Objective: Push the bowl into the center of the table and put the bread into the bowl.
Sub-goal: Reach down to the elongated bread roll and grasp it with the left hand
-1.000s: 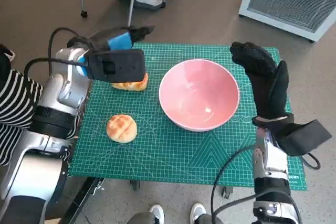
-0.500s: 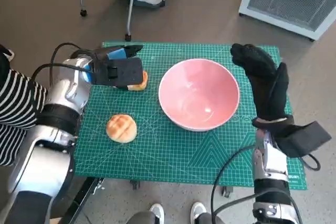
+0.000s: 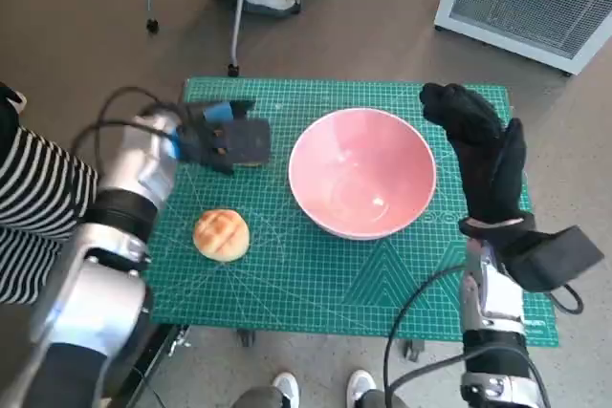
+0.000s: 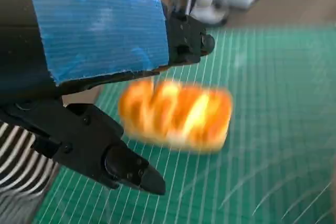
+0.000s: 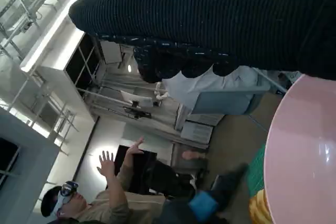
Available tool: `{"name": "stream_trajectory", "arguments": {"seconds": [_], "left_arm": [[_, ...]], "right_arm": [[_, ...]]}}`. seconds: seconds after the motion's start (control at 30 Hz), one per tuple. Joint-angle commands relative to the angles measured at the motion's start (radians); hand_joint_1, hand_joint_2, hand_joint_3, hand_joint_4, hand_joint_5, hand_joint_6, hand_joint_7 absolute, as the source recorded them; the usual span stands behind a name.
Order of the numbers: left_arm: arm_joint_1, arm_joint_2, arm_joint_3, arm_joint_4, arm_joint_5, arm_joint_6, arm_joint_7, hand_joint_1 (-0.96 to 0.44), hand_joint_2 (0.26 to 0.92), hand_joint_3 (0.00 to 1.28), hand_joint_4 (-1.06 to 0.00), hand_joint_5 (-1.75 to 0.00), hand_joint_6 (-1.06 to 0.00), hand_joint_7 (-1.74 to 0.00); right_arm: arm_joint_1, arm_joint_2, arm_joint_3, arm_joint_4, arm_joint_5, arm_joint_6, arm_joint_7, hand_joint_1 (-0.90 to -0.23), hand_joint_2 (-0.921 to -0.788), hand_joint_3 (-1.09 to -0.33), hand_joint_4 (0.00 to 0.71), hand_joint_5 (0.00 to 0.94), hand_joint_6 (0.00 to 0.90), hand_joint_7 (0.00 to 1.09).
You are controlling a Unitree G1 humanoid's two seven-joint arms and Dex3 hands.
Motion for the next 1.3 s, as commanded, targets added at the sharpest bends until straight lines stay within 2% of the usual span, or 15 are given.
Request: {"name": "stream_trajectory", "arguments": {"seconds": [0.03, 0.2, 0.3, 0.4, 0.6, 0.7, 0.9, 1.03, 1.07, 1.17, 1.3], "left_arm": [[0.004, -0.014, -0.012, 0.02, 0.015, 0.022, 0.026, -0.42, 0.721, 0.0, 0.0, 0.0, -0.1, -0.03], [0.013, -0.029, -0.009, 0.026, 0.01, 0.039, 0.06, -0.34, 0.72, 0.0, 0.0, 0.0, -0.12, -0.03], [0.027, -0.037, -0.005, 0.029, 0.009, 0.036, 0.115, -0.27, 0.726, 0.01, -0.01, -0.01, -0.15, -0.04], [0.044, -0.043, -0.006, 0.031, 0.012, 0.024, 0.183, -0.2, 0.743, 0.01, -0.09, -0.02, -0.24, -0.05], [0.083, -0.048, -0.015, 0.033, 0.023, -0.017, 0.321, -0.13, 0.792, 0.01, -0.31, -0.03, -0.45, -0.07], [0.102, -0.048, -0.032, 0.035, 0.042, -0.036, 0.393, -0.11, 0.819, 0.01, -0.48, -0.05, -0.6, -0.08], [0.127, -0.044, -0.053, 0.04, 0.07, -0.063, 0.489, -0.11, 0.85, 0.0, -0.75, -0.09, -0.77, -0.1], [0.14, -0.04, -0.068, 0.043, 0.086, -0.08, 0.535, -0.09, 0.854, 0.0, -0.85, -0.11, -0.84, -0.11], [0.143, -0.039, -0.07, 0.044, 0.09, -0.083, 0.542, -0.06, 0.878, 0.02, -0.81, -0.48, -0.76, -0.49], [0.144, -0.04, -0.073, 0.048, 0.094, -0.082, 0.539, -0.02, 0.907, 0.06, -0.73, -0.96, -0.65, -0.93], [0.141, -0.039, -0.073, 0.051, 0.093, -0.073, 0.523, -0.01, 0.917, 0.05, -0.72, -1.14, -0.64, -1.04]], "right_arm": [[0.04, -0.008, -0.004, -0.009, -0.01, 0.021, -0.011, -0.716, -0.921, -0.803, 0.132, 0.001, 0.034, 0.49], [0.048, -0.012, -0.005, -0.016, -0.011, 0.025, -0.013, -0.718, -0.921, -0.8, 0.135, 0.002, 0.036, 0.49], [0.055, -0.012, -0.004, -0.024, -0.012, 0.027, -0.017, -0.72, -0.921, -0.799, 0.136, 0.002, 0.037, 0.49], [0.061, -0.011, -0.004, -0.03, -0.013, 0.03, -0.02, -0.722, -0.921, -0.8, 0.134, 0.001, 0.034, 0.49], [0.073, -0.01, -0.004, -0.044, -0.014, 0.035, -0.024, -0.725, -0.921, -0.801, 0.135, 0.001, 0.032, 0.49], [0.078, -0.01, -0.003, -0.051, -0.015, 0.037, -0.027, -0.726, -0.921, -0.801, 0.135, 0.001, 0.032, 0.49], [0.085, -0.012, -0.003, -0.062, -0.015, 0.041, -0.032, -0.724, -0.921, -0.801, 0.135, 0.001, 0.032, 0.49], [0.087, -0.014, -0.005, -0.063, -0.013, 0.044, -0.032, -0.724, -0.921, -0.801, 0.135, 0.001, 0.031, 0.49], [0.087, -0.014, -0.005, -0.063, -0.013, 0.044, -0.032, -0.724, -0.921, -0.801, 0.135, 0.001, 0.031, 0.49], [0.086, -0.015, -0.007, -0.058, -0.012, 0.042, -0.032, -0.724, -0.921, -0.801, 0.135, 0.001, 0.031, 0.49], [0.084, -0.014, -0.007, -0.053, -0.013, 0.039, -0.034, -0.725, -0.921, -0.8, 0.136, 0.002, 0.032, 0.5]]}}
